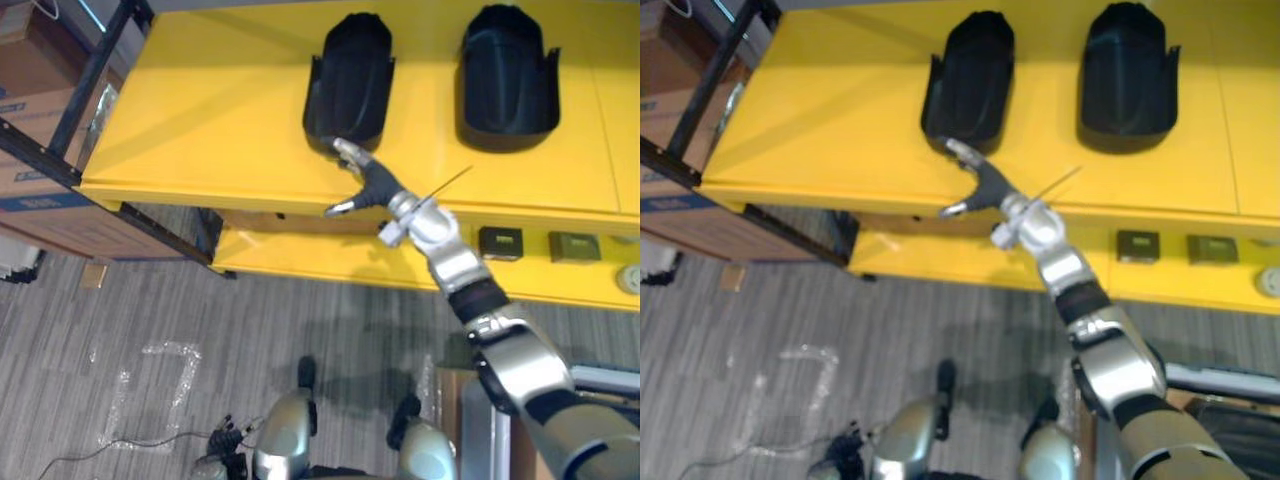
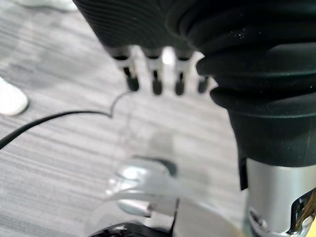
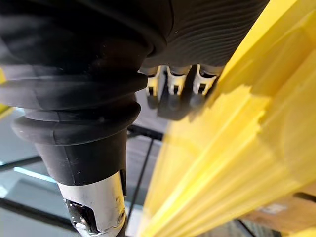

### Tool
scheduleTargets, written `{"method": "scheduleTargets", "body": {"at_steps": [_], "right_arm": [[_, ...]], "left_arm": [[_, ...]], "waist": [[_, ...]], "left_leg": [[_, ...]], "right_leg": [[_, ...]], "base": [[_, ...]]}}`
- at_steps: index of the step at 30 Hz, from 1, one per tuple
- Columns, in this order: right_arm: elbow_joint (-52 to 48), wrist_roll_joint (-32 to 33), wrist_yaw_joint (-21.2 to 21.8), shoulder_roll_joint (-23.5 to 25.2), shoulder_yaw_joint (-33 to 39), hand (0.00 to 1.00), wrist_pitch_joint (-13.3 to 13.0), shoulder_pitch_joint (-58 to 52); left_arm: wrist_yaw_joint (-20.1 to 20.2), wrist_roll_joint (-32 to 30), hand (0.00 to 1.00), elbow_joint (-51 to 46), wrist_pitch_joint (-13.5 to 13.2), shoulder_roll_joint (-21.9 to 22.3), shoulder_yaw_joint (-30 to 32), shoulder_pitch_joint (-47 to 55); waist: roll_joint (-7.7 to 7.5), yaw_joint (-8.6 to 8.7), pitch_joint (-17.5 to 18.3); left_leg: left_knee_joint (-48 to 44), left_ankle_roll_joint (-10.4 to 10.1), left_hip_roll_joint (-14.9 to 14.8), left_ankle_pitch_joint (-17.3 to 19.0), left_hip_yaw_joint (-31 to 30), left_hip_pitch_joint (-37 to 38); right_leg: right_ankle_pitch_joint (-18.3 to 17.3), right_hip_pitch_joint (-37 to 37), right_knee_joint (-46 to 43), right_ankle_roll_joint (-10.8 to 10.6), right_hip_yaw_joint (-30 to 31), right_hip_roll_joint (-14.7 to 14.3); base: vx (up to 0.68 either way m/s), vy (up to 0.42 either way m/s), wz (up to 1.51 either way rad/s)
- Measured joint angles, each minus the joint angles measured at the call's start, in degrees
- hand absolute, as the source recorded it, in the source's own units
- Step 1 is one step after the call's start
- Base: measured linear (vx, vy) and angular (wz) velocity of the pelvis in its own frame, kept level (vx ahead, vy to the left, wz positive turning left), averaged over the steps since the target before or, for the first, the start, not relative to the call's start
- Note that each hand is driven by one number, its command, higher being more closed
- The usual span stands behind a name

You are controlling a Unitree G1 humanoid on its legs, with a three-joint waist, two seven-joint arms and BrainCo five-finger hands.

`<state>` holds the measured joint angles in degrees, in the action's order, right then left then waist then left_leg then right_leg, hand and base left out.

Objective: Walk over and take plastic housings, then place them on the shelf

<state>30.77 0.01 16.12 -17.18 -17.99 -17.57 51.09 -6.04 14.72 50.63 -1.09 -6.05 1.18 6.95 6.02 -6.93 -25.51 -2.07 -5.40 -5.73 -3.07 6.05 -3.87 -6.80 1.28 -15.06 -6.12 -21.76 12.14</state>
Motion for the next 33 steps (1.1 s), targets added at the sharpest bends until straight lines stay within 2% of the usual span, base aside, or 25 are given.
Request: {"method": "scheduleTargets", "body": {"at_steps": [2, 4, 6, 8, 9, 10, 12, 13, 15, 16, 17, 18, 20, 23, 27, 30, 33], "right_arm": [[-11.44, 5.46, 4.09, 0.08, 0.19, 0.0, 0.71, -4.92], [-23.52, 10.67, 7.6, 0.61, 1.34, 0.0, 3.86, -11.22], [-32.48, 15.64, 7.59, 0.68, 6.12, 0.0, 7.47, -17.4], [-38.63, 19.49, 4.65, 0.57, 14.54, 0.0, 9.0, -23.11], [-41.08, 19.69, 2.43, 0.54, 18.44, 0.0, 8.97, -25.41], [-42.61, 18.74, 0.26, 0.5, 21.16, 0.0, 8.6, -26.98], [-46.77, 12.41, -8.94, 0.44, 31.64, 0.0, 5.92, -34.33], [-47.13, 11.26, -11.37, 0.44, 33.98, 0.0, 5.21, -36.38], [-47.31, 7.87, -21.98, 1.19, 41.43, 0.0, 3.07, -45.24], [-47.21, 7.36, -24.49, 1.81, 42.84, 0.0, 2.52, -47.5], [-46.6, 7.09, -29.06, 3.38, 45.12, 0.0, 1.77, -51.28], [-45.8, 6.81, -31.41, 4.2, 46.05, 0.0, 1.41, -52.89], [-40.46, 6.04, -39.13, 7.44, 49.06, 0.0, 0.96, -59.78], [-28.71, 7.62, -44.71, 11.58, 49.14, 0.0, 0.61, -66.5], [-12.43, 7.55, -49.14, 15.13, 46.69, 0.0, 0.44, -71.01], [-4.27, 10.65, -50.59, 16.77, 46.21, 0.0, 0.28, -71.27], [-1.3, 10.38, -51.26, 16.88, 46.56, 0.0, 0.73, -72.28]], "left_arm": [[-0.05, -0.04, 0.0, 0.26, 0.03, -0.05, 0.56, 0.55], [-0.15, -0.1, 0.0, 1.27, 0.15, -0.13, 1.61, 1.44], [-0.62, -0.5, 0.0, 2.76, 0.37, -0.67, 3.36, 1.81], [-1.56, -2.46, 0.0, 2.98, 0.38, -1.44, 4.56, 2.09], [-2.09, -3.01, 0.0, 3.3, 0.38, -1.6, 4.99, 2.01], [-2.45, -3.9, 0.0, 3.55, 0.46, -1.71, 5.06, 1.97], [-3.06, -4.55, 0.0, 4.44, 1.27, -2.22, 5.55, 1.89], [-3.35, -4.54, 0.0, 4.78, 1.33, -2.24, 5.61, 1.95], [-4.5, -4.38, 0.0, 5.51, 1.19, -1.93, 6.53, 2.02], [-4.68, -4.31, 0.0, 5.77, 1.12, -1.88, 6.58, 1.98], [-4.93, -3.95, 0.0, 6.32, 1.07, -1.8, 6.57, 1.83], [-5.01, -3.75, 0.0, 6.53, 1.09, -1.71, 6.55, 1.83], [-5.02, -3.83, 0.0, 7.1, 1.26, -0.67, 6.36, 1.53], [-4.57, -4.55, 0.0, 8.08, 2.48, 0.28, 4.19, 1.48], [-3.76, -8.55, 0.0, 8.59, 2.96, 0.41, 3.02, 1.46], [-3.6, -9.18, 0.0, 8.84, 2.8, 0.1, 2.47, 1.08], [-3.37, -10.9, 0.0, 9.03, 3.03, -0.17, 0.88, 0.18]], "waist": [[-0.86, 0.32, 0.78], [-3.02, 1.34, 3.73], [-5.8, 3.03, 6.58], [-8.2, 4.33, 8.56], [-8.77, 4.95, 9.65], [-9.0, 5.32, 10.43], [-9.84, 7.52, 11.85], [-9.81, 7.94, 12.3], [-9.64, 9.95, 13.94], [-9.56, 10.8, 14.58], [-9.15, 11.92, 15.23], [-8.91, 12.71, 15.37], [-7.43, 15.57, 16.22], [-6.04, 17.26, 16.67], [-5.25, 17.74, 17.11], [-5.42, 18.0, 17.22], [-5.51, 18.05, 17.27]], "left_leg": [[1.87, -0.12, -0.37, -0.08, 1.14, 2.39], [3.8, -0.29, -0.74, -0.17, 2.82, 3.71], [5.04, -0.33, -0.86, -0.17, 4.37, 5.55], [5.83, -0.52, -0.86, 0.0, 7.25, 8.28], [5.94, -0.89, -1.05, 0.27, 8.26, 8.9], [6.08, -1.1, -1.35, 0.44, 9.2, 9.25], [6.51, -1.44, -1.84, 0.91, 12.18, 11.53], [6.55, -1.6, -2.04, 1.25, 13.06, 12.02], [6.62, -2.17, -2.6, 2.5, 15.9, 13.11], [6.63, -2.37, -2.64, 2.81, 16.72, 13.03], [6.66, -2.5, -2.72, 3.06, 18.16, 13.01], [6.68, -2.57, -2.77, 3.17, 18.64, 13.02], [6.91, -2.76, -2.95, 3.34, 21.48, 13.82], [6.73, -3.24, -3.64, 3.67, 25.18, 16.09], [6.73, -4.08, -4.09, 4.31, 29.33, 18.61], [6.88, -4.64, -4.03, 5.01, 31.45, 18.85], [6.99, -4.47, -3.91, 5.2, 32.11, 18.75]], "right_leg": [[0.65, -1.9, 2.47, -0.23, 0.67, -0.88], [1.21, -2.42, 4.69, -0.4, 1.6, -1.58], [1.7, -3.78, 6.81, -0.44, 2.84, -2.21], [2.58, -5.58, 8.84, -0.49, 5.06, -2.76], [3.22, -5.71, 9.5, -0.17, 6.25, -3.15], [3.75, -5.66, 9.95, 0.03, 7.12, -3.3], [5.13, -6.52, 11.35, 0.08, 10.64, -4.07], [5.33, -6.48, 11.48, 0.02, 11.53, -4.28], [5.69, -6.0, 12.58, -0.4, 14.73, -5.11], [5.69, -5.45, 12.82, -0.4, 15.49, -5.22], [5.72, -4.79, 13.27, -0.45, 17.05, -5.26], [5.76, -4.55, 13.48, -0.51, 17.68, -5.33], [6.34, -3.31, 13.6, -0.28, 20.33, -6.18], [6.7, -3.24, 13.19, -0.08, 23.71, -7.5], [6.87, -2.57, 12.75, 0.02, 27.42, -8.71], [7.0, -1.55, 13.3, 0.03, 28.36, -8.91], [7.8, -1.36, 14.06, 0.07, 28.14, -8.69]], "base": [[0.1, -0.031, -0.24], [0.14, -0.032, -0.33], [0.16, -0.029, -0.36], [0.13, -0.007, -0.49], [0.1, 0.013, -0.52], [0.07, 0.033, -0.55], [0.06, 0.042, -0.6], [0.03, 0.029, -0.64], [0.0, -0.004, -0.7], [-0.04, -0.022, -0.67], [-0.02, -0.005, -0.53], [-0.08, -0.017, -0.61], [-0.07, -0.018, -0.59], [-0.05, -0.024, -0.7], [-0.08, -0.019, -0.52], [-0.1, -0.023, -0.37], [-0.04, -0.012, -0.16]]}}
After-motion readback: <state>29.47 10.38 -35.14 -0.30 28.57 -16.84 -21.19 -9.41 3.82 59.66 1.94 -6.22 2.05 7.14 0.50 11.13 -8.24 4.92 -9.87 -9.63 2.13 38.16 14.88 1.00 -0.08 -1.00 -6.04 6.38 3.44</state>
